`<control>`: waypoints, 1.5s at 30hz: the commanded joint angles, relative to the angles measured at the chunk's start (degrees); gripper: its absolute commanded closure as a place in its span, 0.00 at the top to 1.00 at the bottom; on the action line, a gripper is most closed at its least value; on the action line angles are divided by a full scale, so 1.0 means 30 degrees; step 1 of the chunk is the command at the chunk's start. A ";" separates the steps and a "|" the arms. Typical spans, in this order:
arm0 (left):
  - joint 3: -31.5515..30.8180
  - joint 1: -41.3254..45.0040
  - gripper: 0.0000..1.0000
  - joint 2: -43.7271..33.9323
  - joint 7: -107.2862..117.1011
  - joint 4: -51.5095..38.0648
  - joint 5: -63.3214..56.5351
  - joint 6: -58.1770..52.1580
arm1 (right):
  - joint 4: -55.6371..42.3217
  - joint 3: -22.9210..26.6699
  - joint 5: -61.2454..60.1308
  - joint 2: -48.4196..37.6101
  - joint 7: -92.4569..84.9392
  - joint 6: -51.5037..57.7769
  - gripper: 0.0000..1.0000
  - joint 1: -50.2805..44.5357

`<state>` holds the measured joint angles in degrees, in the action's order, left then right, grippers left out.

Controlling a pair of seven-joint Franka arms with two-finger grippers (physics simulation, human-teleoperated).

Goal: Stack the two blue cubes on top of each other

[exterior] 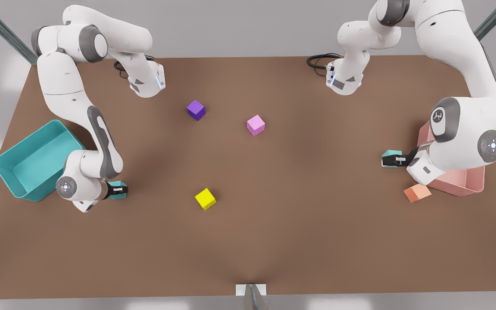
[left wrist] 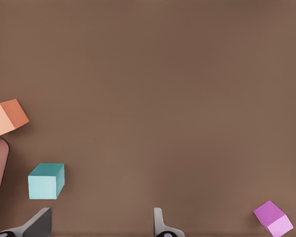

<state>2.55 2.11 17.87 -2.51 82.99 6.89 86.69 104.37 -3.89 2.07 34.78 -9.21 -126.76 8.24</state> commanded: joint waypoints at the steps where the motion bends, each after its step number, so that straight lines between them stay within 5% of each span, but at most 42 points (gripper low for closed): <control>1: -0.0001 0.0000 1.00 -0.0008 0.0015 0.0020 -0.0010 -0.0009 | -0.0249 -0.0109 0.0363 -0.0109 0.0317 0.0945 0.46 -0.0052; 5: -0.0001 0.0000 1.00 -0.0009 0.0015 0.0021 -0.0010 -0.0009 | -0.2476 -0.0197 0.0129 -0.0900 0.0842 0.4051 0.46 -0.2892; 11: 0.0058 -0.0263 1.00 -0.0008 0.0045 -0.0038 -0.0127 0.0079 | -0.4819 -0.0578 -0.0192 -0.0813 1.0099 0.4901 0.47 -0.8898; 16: 0.0381 -0.2839 1.00 0.0899 0.0015 0.0020 -0.1065 0.1307 | -1.0588 -0.1223 -0.1863 0.3140 1.9005 0.4842 0.47 -1.3293; 19: 0.0498 -0.3633 1.00 -0.0155 -0.0219 0.5466 -0.1124 0.7925 | -1.4164 -0.1194 -0.1775 0.5953 2.2492 0.4609 0.47 -1.5225; 23: 0.0498 -0.3750 1.00 -0.1444 -0.1801 1.0594 -0.1123 1.0946 | -1.5162 -0.1194 -0.1746 0.7859 2.4545 0.2207 0.48 -1.6311; 28: 0.0527 -0.4658 1.00 -0.1356 -0.3676 1.2032 -0.1358 1.2384 | -1.5162 -0.1106 -0.1658 0.8914 2.5043 0.0506 0.49 -1.6780; 29: 0.0527 -0.4776 1.00 -0.1239 -0.3676 1.2411 -0.1358 1.2413 | -1.5162 -0.1135 -0.1658 0.9002 2.5043 0.0389 0.98 -1.6780; 38: 0.0498 -0.4747 1.00 -0.0741 -0.6225 1.3642 -0.1768 1.2970 | -1.5396 -0.1572 -0.2008 0.7365 2.4373 0.1852 1.00 -1.5963; 41: 0.0527 -0.4776 1.00 -0.0712 -0.6225 1.4376 -0.1768 1.4200 | -1.5425 -0.2981 -0.2888 0.5078 2.1764 0.5455 1.00 -1.3091; 45: 0.0527 -0.5039 1.00 -0.0214 -0.6225 1.4376 -0.1768 1.4551 | -1.5776 -0.2660 -0.2189 0.3113 1.2105 1.2602 1.00 -0.8494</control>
<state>4.13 -12.96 17.11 -14.94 126.11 1.70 127.56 57.36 -11.90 -4.69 44.75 45.64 -106.11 -18.80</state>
